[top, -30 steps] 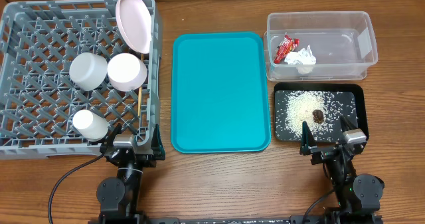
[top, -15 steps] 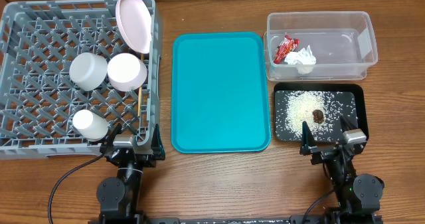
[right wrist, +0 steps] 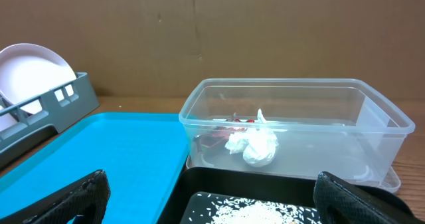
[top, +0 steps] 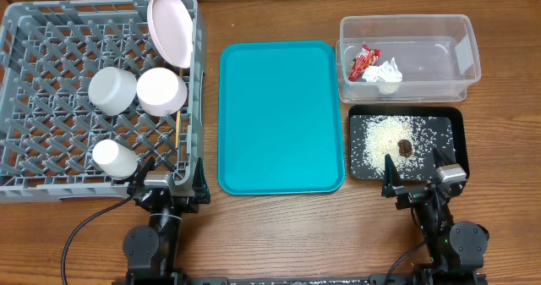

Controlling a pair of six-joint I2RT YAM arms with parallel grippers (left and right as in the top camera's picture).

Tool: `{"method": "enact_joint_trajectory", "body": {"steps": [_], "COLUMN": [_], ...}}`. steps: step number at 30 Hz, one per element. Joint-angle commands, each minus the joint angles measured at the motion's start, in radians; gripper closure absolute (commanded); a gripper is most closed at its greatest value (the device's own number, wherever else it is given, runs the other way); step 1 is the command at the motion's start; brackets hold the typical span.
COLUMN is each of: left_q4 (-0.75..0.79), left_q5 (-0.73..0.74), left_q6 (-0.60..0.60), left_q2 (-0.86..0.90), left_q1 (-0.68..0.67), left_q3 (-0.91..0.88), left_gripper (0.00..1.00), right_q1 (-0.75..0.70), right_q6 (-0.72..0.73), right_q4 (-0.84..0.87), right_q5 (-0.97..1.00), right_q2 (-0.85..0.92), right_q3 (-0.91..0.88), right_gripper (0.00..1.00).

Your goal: Sort waste into correct bins and load items into the dishwasher

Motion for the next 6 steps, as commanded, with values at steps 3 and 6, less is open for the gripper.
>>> {"method": "enact_joint_trajectory", "body": {"steps": [3,6], "left_q4": [-0.003,-0.003], "left_q5": [0.0,0.0], "left_q6": [0.027,0.027], "left_q2": [-0.006,-0.005], "left_q1": [0.005,0.005], "left_q3": [-0.003,-0.003], "left_gripper": [0.0,0.0], "right_q1": [0.002,0.002], "right_q6": [-0.006,-0.006], "right_q4": [0.003,0.003], "right_q5": [0.006,0.006], "right_q2": [-0.006,-0.006], "right_q3": [-0.01,-0.01], "right_gripper": [0.0,0.0]}}
